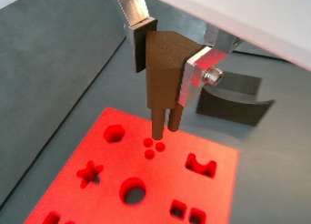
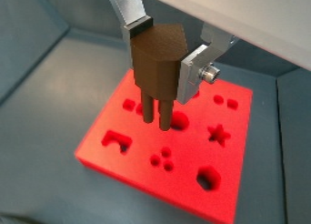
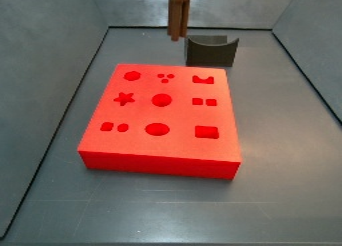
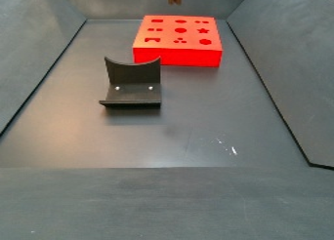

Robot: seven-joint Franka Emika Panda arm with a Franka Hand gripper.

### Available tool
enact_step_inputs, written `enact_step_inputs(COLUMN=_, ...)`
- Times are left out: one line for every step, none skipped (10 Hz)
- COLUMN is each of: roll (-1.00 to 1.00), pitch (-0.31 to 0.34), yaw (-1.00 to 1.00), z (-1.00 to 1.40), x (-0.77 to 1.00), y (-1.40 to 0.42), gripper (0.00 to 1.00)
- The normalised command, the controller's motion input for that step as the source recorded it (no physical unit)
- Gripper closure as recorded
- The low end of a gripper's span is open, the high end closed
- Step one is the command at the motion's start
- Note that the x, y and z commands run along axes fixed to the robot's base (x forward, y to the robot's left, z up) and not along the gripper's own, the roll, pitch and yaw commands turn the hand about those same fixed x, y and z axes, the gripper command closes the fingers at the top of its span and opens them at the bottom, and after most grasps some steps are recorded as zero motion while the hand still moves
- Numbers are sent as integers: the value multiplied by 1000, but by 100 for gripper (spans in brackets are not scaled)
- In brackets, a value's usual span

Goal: Insert the 3 prong object.

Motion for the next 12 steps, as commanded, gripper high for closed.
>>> enact_step_inputs(roll=319, pitch=311, yaw=169, z=-174, x=66, y=49, gripper=100)
enact_step_inputs(roll=113, pitch=256, yaw=0, z=-334, x=229, y=0, gripper=100)
enact_step_inputs(roll=0, pitch=33, yaw=0, z=-303, x=57, y=49, gripper=100)
enact_step_inputs(roll=17, pitch=0, yaw=0, z=-637, x=0, y=91, gripper=100)
enact_step_inputs(roll=4, pitch=0, yaw=0, z=-649, x=0, y=129, gripper=100)
enact_step_inputs(roll=0, pitch=-17, yaw=0, z=-617, x=-49, y=197, gripper=100)
enact_step_inputs(roll=0, pitch=-94, yaw=149, z=-506, x=-97, y=149, gripper=100)
enact_step_inputs(roll=34, pitch=-119, yaw=211, z=-374, x=-126, y=31, gripper=100)
enact_step_inputs(roll=19, pitch=-134, yaw=286, z=-234, x=-134, y=0, gripper=100)
enact_step_inputs(roll=0, pitch=-187, yaw=411, z=-94, x=-251, y=0, gripper=100)
enact_step_inputs(roll=0, pitch=-216, yaw=440, z=0, x=-234, y=-43, gripper=100)
enact_step_inputs(roll=0, pitch=-166, yaw=300, z=0, x=0, y=-69, gripper=100)
